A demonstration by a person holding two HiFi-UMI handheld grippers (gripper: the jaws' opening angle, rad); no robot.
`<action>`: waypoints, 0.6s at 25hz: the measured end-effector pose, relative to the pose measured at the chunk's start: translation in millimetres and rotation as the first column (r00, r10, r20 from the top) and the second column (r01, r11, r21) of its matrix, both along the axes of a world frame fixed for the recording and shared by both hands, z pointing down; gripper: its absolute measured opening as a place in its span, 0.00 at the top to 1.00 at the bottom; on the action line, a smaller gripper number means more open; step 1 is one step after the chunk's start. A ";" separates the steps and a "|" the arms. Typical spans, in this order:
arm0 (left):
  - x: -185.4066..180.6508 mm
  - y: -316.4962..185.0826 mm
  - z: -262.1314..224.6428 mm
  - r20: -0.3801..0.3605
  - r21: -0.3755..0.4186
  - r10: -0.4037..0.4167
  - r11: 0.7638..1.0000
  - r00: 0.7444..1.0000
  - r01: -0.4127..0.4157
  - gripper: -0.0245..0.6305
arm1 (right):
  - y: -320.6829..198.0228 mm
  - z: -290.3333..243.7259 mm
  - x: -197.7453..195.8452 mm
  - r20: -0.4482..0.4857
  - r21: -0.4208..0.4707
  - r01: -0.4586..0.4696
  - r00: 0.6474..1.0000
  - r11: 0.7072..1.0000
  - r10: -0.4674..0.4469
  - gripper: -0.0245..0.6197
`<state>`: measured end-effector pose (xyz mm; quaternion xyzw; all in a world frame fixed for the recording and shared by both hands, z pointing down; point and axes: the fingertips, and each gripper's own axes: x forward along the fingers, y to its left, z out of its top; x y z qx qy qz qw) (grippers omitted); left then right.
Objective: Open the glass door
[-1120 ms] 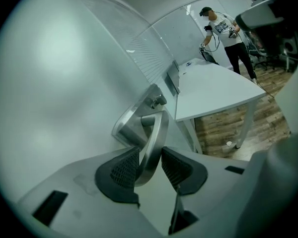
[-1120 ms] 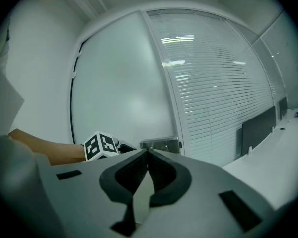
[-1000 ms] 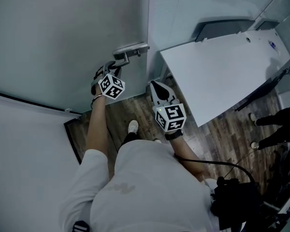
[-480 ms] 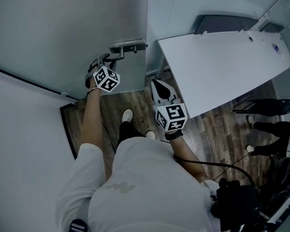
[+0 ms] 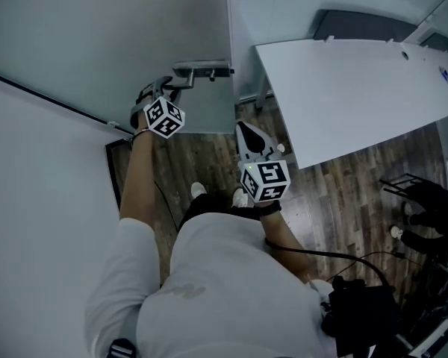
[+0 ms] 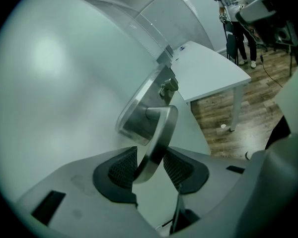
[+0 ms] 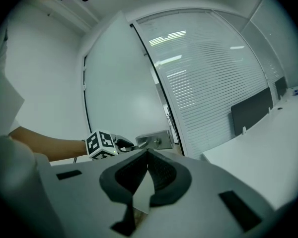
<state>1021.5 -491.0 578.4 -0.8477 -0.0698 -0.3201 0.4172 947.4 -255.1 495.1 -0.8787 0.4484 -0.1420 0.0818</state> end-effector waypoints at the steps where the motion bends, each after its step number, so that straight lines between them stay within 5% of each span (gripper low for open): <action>1: -5.6 4.1 2.0 0.001 0.002 -0.005 1.000 1.000 0.005 0.75 | 4.3 0.4 1.0 0.002 0.002 -0.006 1.000 1.000 0.006 0.96; 11: -42.0 27.7 -8.2 0.000 0.038 -0.006 0.999 1.000 0.006 0.75 | 27.1 -7.6 21.1 0.040 0.036 -0.091 0.995 0.995 0.089 0.96; 15: -76.8 32.9 -2.7 -0.022 0.028 0.020 0.999 1.000 -0.020 0.75 | 14.3 8.1 -10.4 0.069 0.026 -0.101 0.993 0.994 0.099 0.96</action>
